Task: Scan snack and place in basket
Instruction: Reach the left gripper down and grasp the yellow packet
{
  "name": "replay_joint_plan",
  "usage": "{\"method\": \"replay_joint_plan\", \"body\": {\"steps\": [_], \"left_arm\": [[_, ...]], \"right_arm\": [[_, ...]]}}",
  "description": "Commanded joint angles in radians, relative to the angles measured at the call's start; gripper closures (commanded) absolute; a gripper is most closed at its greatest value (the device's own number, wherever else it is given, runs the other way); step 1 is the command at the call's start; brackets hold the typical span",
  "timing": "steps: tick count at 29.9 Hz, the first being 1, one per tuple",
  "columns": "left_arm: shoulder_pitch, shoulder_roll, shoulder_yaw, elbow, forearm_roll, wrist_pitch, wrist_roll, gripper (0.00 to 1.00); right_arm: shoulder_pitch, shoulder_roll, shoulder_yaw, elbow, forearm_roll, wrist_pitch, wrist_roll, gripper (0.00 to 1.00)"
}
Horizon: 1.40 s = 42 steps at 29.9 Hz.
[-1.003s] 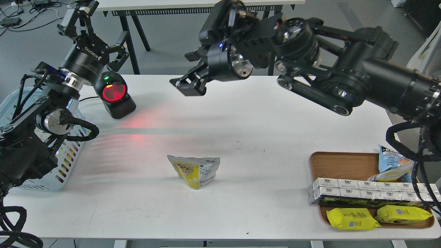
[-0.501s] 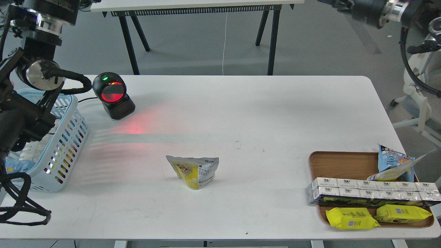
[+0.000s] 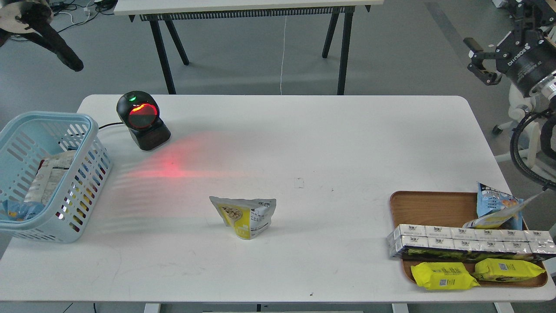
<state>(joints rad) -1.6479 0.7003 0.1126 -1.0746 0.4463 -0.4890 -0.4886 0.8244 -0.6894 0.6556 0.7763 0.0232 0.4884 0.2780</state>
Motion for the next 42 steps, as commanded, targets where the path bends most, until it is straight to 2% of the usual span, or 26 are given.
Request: {"method": "replay_joint_plan", "body": {"steps": [1,4,7,9,11,17,22,26,34,40,42], "left_arm": [[-0.179,-0.002,0.255,-0.15,0.09,0.0,0.0,0.01],[-0.33,-0.039,0.502,-0.337,0.224,0.0,0.0,0.01],[-0.487,-0.14,0.747,-0.516,0.354,0.0,0.0,0.03],[-0.555,-0.191,0.858,-0.579,0.431,0.0,0.0,0.03],[-0.592,-0.234,0.933,-0.616,0.475,0.05,0.0,0.05],[-0.602,-0.297,0.972,-0.625,0.489,0.093,0.0,0.07],[-0.587,-0.435,1.038,-0.614,0.485,0.222,0.0,0.08],[-0.538,-0.485,1.053,-0.585,0.477,0.306,0.0,0.08],[-0.431,-0.522,1.065,-0.519,0.471,0.405,0.0,0.11],[-0.352,-0.554,1.099,-0.487,0.468,0.481,0.0,0.48],[-0.337,-0.564,1.116,-0.479,0.468,0.498,0.0,0.56]], "right_arm": [[-0.05,0.03,0.002,0.003,0.182,0.0,0.004,0.0],[-0.051,0.039,0.002,0.009,0.188,0.0,0.004,0.0],[-0.05,0.039,0.006,0.012,0.189,0.0,0.004,0.0],[-0.05,0.039,0.01,0.012,0.189,0.0,0.004,0.0],[-0.05,0.039,0.012,0.012,0.189,0.0,0.004,0.0],[-0.056,0.028,0.012,0.011,0.189,0.0,0.004,0.0],[-0.06,0.025,0.012,0.011,0.189,0.0,0.004,0.0],[-0.074,0.024,0.018,0.011,0.189,0.0,0.004,0.0],[-0.094,0.024,0.021,0.011,0.19,0.0,0.007,0.0],[-0.1,0.022,0.021,0.012,0.19,0.0,0.009,0.0],[-0.102,0.018,0.021,0.012,0.19,0.0,0.009,0.0]]}}
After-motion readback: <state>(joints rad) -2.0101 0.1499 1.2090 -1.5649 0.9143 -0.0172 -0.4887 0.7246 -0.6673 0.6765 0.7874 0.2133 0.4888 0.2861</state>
